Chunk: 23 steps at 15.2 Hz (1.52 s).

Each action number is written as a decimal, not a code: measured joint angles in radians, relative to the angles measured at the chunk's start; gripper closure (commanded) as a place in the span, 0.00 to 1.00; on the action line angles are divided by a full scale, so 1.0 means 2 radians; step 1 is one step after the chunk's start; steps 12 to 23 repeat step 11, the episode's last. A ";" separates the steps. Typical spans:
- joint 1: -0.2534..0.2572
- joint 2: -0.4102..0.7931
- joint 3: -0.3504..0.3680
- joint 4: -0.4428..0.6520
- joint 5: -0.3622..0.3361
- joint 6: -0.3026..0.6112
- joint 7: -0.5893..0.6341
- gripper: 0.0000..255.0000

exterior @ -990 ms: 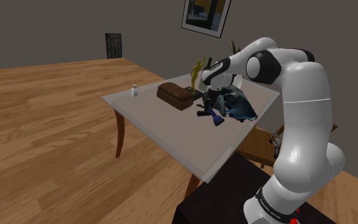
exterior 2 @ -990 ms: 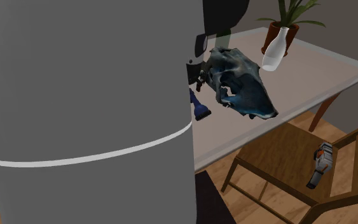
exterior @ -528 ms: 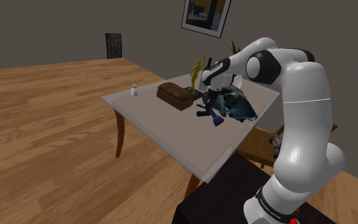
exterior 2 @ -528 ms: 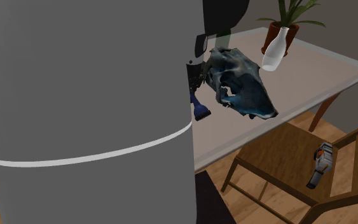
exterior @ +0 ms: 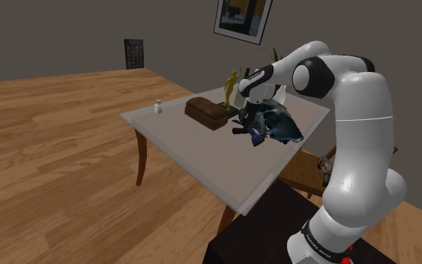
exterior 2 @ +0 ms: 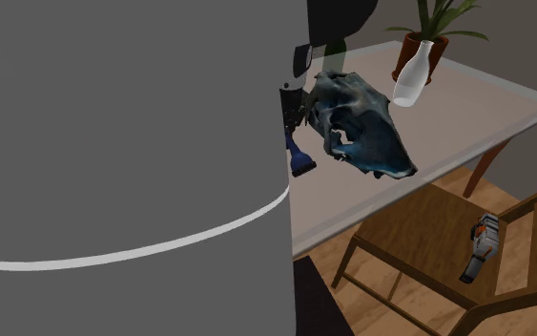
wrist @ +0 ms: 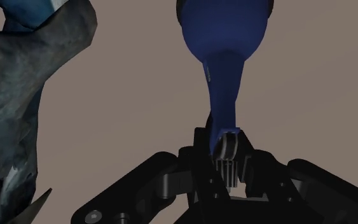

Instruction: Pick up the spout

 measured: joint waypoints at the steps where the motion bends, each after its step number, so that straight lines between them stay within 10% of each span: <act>1: 0.001 -0.004 -0.001 0.002 -0.001 -0.005 0.001 1.00; 23: 0.004 -0.038 -0.008 0.017 -0.013 -0.053 0.007 1.00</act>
